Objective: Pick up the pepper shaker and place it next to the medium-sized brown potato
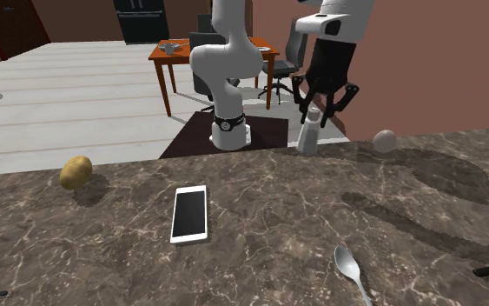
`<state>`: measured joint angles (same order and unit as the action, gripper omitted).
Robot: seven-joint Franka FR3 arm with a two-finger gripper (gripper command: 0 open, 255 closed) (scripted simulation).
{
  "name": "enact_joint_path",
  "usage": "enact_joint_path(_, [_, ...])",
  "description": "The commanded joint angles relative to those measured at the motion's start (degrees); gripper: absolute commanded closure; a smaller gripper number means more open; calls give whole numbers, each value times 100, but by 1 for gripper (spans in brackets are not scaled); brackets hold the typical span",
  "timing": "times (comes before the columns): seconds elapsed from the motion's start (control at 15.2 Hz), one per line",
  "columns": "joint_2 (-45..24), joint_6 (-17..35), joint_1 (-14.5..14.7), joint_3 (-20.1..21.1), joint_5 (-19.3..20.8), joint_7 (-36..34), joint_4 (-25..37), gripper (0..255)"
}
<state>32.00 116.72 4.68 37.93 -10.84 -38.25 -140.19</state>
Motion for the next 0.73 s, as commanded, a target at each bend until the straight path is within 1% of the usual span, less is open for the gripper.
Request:
enact_joint_path(0.0, [69,-190,16,-58,1,23,122,255])
enact_joint_path(0.66, [189,-972,-7,-279,83,115,785,255])
